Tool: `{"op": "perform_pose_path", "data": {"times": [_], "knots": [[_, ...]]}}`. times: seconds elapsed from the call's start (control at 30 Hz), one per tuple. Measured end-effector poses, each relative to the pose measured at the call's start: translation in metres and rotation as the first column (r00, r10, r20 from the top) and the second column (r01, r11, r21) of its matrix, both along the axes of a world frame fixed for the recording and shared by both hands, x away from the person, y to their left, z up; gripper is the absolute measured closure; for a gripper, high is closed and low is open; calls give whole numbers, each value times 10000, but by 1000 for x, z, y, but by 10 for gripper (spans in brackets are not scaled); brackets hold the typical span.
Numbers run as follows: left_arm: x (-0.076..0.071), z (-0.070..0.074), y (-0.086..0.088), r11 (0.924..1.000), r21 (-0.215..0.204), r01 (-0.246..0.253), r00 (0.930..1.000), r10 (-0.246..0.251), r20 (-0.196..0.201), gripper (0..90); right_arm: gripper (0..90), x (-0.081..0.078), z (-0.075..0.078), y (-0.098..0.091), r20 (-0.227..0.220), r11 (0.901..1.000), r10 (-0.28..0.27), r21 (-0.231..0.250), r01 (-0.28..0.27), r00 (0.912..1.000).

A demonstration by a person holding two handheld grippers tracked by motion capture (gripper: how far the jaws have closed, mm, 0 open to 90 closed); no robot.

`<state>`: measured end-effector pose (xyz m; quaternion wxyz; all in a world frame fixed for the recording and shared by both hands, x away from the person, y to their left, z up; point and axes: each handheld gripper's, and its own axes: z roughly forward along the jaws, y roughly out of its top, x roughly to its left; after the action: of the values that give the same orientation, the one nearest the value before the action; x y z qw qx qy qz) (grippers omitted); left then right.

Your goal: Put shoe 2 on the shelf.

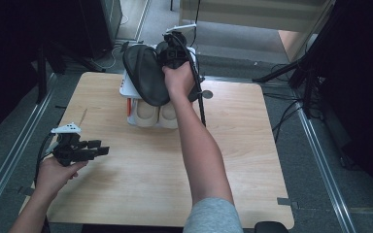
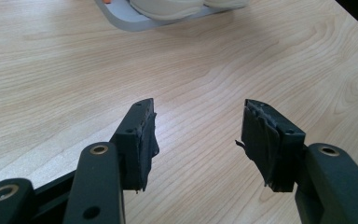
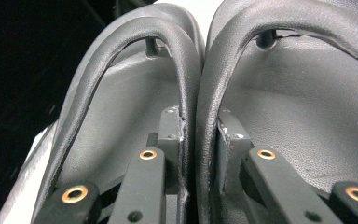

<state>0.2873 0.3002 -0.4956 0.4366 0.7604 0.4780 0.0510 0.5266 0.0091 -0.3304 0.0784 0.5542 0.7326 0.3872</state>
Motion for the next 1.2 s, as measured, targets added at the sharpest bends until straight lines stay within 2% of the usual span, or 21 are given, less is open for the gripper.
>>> {"op": "perform_pose_path", "data": {"times": [0.13,0.23,0.33,0.57,0.63,0.77,0.9,0.97,1.1,1.2], "knots": [[1,0,-2,9999,14,103,9999,-103,42,454,761,6,-3,5,-3,9971,-766,35,766,9971],[1,1,-2,9997,61,225,9997,-226,22,454,761,8,-6,9,-89,9908,-1355,31,1355,9907],[2,1,-4,9997,42,238,9997,-239,30,454,761,11,-7,13,-27,9834,-1808,119,1808,9835],[3,1,-6,9997,51,254,9997,-254,4,454,759,17,-6,21,-216,9627,-2677,353,2684,9632],[3,1,-6,9996,44,277,9996,-277,26,454,758,18,-7,22,-178,9609,-2732,425,2737,9618],[3,1,-5,9996,50,295,9996,-295,-11,454,759,19,-7,24,-166,9644,-2620,324,2624,9649],[3,1,-5,9997,26,231,9997,-231,47,454,765,18,-7,21,-96,9593,-2806,293,2808,9598],[3,1,-5,9996,54,286,9996,-286,6,454,765,19,-7,20,-82,9607,-2757,323,2758,9612],[4,1,-6,9995,61,302,9995,-302,2,454,777,17,-5,21,4,9549,-2949,361,2947,9555],[4,1,-6,9994,107,324,9995,-324,-35,454,780,16,-4,22,73,9557,-2923,390,2919,9563]]}}
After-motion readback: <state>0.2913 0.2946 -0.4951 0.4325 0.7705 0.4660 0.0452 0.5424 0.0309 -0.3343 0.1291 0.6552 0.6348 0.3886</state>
